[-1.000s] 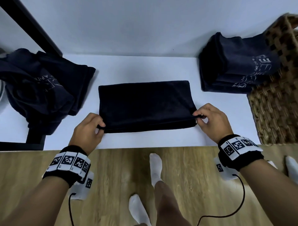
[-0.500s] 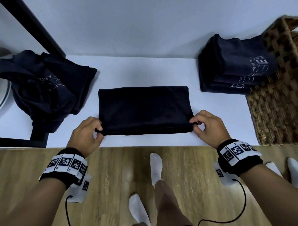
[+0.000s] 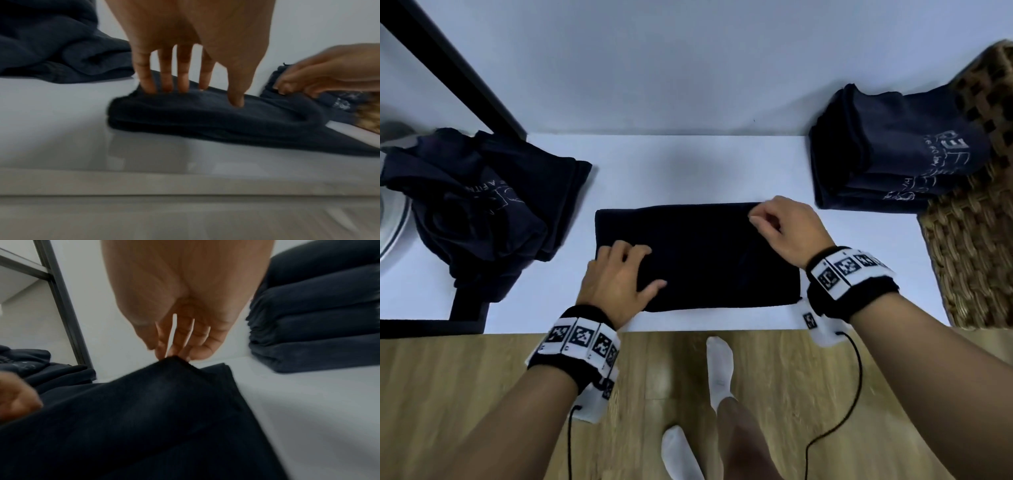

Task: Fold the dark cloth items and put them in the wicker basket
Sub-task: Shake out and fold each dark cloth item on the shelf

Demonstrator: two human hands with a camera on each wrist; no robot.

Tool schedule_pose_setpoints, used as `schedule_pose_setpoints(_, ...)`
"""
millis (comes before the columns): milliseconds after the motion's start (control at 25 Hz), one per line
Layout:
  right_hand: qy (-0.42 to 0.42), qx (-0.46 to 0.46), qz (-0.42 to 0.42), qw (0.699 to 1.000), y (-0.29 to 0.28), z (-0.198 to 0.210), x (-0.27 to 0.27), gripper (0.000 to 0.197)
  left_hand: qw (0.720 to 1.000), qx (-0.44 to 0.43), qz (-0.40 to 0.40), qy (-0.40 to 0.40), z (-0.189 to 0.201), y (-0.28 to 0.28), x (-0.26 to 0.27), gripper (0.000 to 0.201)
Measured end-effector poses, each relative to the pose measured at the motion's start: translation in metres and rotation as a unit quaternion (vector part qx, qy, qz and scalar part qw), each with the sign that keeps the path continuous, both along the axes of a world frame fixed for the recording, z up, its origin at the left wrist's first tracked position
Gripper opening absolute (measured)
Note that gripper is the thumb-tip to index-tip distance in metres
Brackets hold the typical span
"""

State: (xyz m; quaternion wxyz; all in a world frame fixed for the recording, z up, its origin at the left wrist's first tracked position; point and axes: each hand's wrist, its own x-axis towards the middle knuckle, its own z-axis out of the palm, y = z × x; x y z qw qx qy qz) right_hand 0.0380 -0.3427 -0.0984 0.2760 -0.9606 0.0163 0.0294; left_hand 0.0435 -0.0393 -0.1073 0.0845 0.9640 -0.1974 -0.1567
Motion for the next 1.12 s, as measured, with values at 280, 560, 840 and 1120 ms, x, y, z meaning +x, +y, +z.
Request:
schedule_pose_setpoints(280,0.115,-0.006,-0.076,0.99,-0.026,-0.021,0.029,0.014,0.99,0.134,-0.04,0.014,-0.004,-0.029,0.051,0.073)
schedule_pose_setpoints(560,0.266,0.089,-0.16,0.947,-0.014,-0.015,-0.037,0.024,0.985,-0.065,-0.142,-0.078,-0.007,-0.071,0.041,0.042)
schedule_pose_setpoints(840,0.106,0.047,-0.036,0.993,0.031,-0.011,-0.088,0.041,0.99,-0.024,-0.132,-0.039,-0.007,-0.036,-0.017,0.073)
schedule_pose_setpoints(1120,0.088,0.065,-0.058,0.992,0.069,-0.003,-0.078,0.021,0.992,0.01,-0.122,-0.025,0.008,-0.06,-0.023,0.078)
